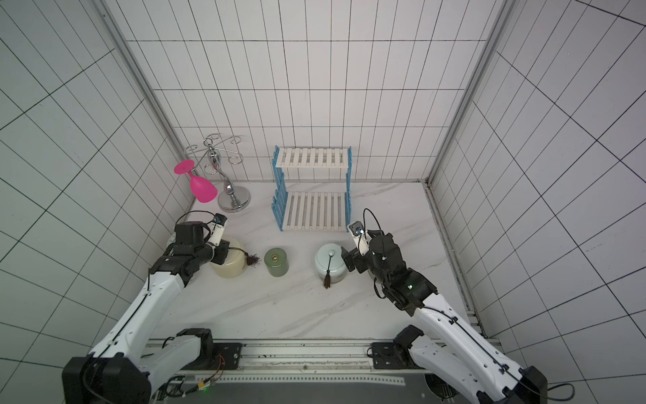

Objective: Remove the tea canisters from the shelf
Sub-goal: Place the tea canister at the center of the board, then reset both arms

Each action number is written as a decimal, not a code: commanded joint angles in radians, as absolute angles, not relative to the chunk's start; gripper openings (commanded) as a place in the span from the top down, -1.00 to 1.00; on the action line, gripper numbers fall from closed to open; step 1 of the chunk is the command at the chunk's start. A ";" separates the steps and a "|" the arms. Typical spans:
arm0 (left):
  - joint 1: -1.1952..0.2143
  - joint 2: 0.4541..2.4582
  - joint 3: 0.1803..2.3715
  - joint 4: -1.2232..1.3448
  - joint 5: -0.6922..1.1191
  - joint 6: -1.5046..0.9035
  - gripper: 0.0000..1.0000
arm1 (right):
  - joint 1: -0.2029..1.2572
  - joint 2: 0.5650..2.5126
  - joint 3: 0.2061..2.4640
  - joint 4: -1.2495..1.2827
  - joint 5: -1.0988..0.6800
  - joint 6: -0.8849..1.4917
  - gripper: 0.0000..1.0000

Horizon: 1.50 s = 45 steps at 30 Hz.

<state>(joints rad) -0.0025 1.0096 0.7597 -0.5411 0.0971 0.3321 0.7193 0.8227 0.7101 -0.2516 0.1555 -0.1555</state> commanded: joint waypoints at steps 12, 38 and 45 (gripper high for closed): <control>0.002 0.931 0.937 -0.598 0.102 0.263 -0.42 | 0.718 0.816 0.690 -0.235 0.175 -0.150 -0.99; 0.064 1.233 0.790 0.079 0.036 -0.096 -0.98 | 0.261 0.928 0.656 0.031 0.347 0.020 -0.98; 0.064 1.262 0.607 0.358 0.059 -0.106 -0.98 | 0.211 0.973 0.574 0.232 0.402 0.040 -0.98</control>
<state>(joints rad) 0.0616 1.2469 0.6628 0.1730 0.0368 -0.0948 0.2272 0.9649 0.6258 0.0963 0.3660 0.0124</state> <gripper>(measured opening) 0.989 0.991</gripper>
